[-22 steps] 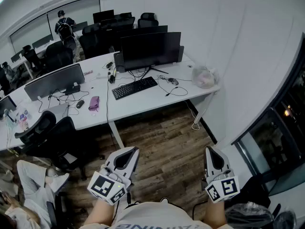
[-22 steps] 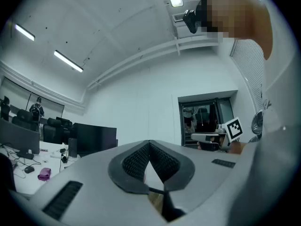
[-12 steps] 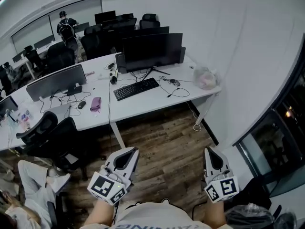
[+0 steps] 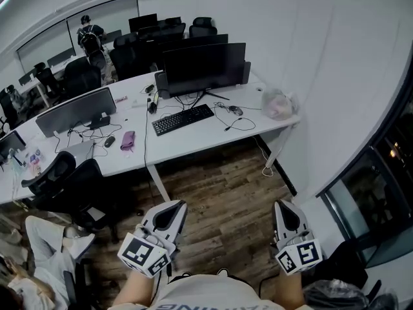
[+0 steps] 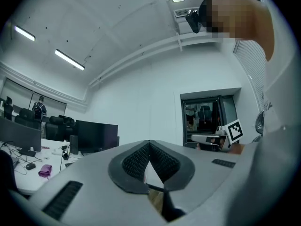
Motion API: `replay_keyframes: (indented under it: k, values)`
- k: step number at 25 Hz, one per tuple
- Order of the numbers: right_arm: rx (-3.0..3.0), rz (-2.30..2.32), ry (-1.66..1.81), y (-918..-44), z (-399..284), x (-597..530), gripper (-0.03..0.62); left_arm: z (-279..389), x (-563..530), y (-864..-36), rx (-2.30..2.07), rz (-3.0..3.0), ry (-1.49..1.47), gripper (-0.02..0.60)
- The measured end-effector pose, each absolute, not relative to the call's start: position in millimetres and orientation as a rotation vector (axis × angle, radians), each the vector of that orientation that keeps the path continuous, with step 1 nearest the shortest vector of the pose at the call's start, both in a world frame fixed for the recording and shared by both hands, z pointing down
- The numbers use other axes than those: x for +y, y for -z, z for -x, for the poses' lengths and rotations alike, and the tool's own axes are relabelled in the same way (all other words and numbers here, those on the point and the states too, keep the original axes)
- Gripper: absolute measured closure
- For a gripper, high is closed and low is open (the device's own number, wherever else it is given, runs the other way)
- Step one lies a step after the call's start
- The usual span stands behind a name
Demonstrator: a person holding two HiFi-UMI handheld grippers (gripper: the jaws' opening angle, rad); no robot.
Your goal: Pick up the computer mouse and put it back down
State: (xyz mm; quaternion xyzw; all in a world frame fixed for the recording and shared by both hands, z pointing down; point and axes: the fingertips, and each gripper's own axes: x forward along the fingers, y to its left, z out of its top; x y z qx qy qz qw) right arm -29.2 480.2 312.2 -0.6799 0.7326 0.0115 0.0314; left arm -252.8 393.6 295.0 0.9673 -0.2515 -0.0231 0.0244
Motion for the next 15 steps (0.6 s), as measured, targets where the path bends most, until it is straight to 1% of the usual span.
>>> replay_keyframes:
  k: [7, 15]
  values:
    - [2.241, 2.079, 0.088, -344.5, -14.7, 485.6, 0.574, 212.1, 408.2, -302.7, -0.770, -2.998, 0.030, 0.577]
    - [2.267, 2.022, 0.177, -367.9, -41.2, 470.5, 0.574, 183.1, 406.7, -315.5, -0.790, -2.985, -0.034, 0.577]
